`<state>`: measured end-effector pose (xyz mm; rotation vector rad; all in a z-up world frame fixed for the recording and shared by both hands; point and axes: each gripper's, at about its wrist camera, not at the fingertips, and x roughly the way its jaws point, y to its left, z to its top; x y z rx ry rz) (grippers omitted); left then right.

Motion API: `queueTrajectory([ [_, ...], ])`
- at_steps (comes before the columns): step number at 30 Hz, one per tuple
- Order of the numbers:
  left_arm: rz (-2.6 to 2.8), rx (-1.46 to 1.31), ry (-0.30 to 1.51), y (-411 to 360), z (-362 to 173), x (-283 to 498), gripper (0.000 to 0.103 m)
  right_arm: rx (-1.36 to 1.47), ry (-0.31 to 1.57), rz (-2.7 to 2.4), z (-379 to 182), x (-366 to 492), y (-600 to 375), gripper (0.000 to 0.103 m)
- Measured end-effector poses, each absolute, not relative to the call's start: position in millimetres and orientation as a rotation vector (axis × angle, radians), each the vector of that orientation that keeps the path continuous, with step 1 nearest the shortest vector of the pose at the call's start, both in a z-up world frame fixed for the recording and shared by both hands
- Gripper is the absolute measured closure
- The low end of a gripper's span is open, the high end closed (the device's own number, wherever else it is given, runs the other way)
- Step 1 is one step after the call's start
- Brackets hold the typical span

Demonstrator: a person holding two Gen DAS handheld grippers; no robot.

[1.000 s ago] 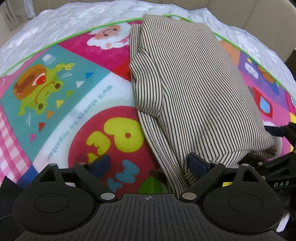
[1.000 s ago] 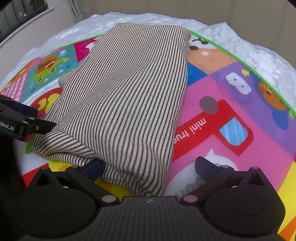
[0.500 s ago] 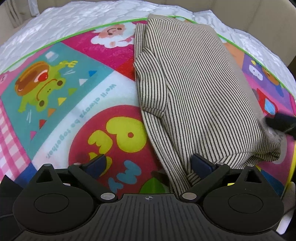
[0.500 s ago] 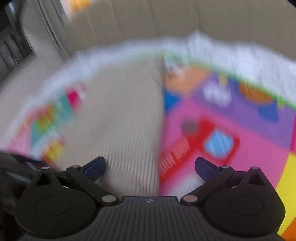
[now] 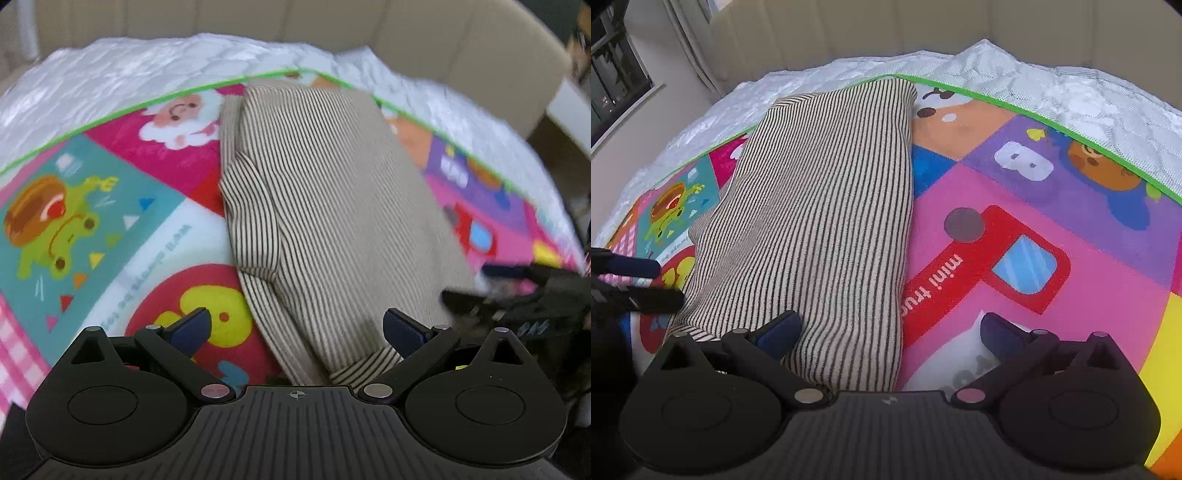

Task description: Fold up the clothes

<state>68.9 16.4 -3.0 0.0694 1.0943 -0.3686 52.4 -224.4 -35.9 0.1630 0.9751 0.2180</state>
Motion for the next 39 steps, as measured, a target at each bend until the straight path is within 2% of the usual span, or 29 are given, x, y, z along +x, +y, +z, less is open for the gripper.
queueTrajectory([
  [7,-0.352,0.103,1.158,17.8,-23.1,68.6,0.000,0.230,0.844,0.234,-23.2,45.7,-231.1,0.000],
  [12,-0.360,0.101,1.162,20.2,-27.7,67.9,0.000,0.184,0.954,0.250,-37.3,53.3,-224.7,0.000],
  [26,-0.353,-0.106,1.117,45.3,-20.9,75.8,0.000,0.125,0.970,0.246,-36.3,48.7,-217.8,0.000],
  [30,-0.342,-0.044,1.120,38.0,-23.3,75.9,0.000,0.145,0.956,0.244,-30.1,48.5,-220.6,0.000],
  [35,-0.336,0.006,1.119,34.0,-24.7,73.5,0.000,0.147,0.822,0.222,2.0,45.4,-221.1,0.000],
  [39,-0.334,0.017,1.121,33.1,-26.1,73.7,0.000,0.071,0.885,0.235,-2.8,52.7,-207.4,0.000],
])
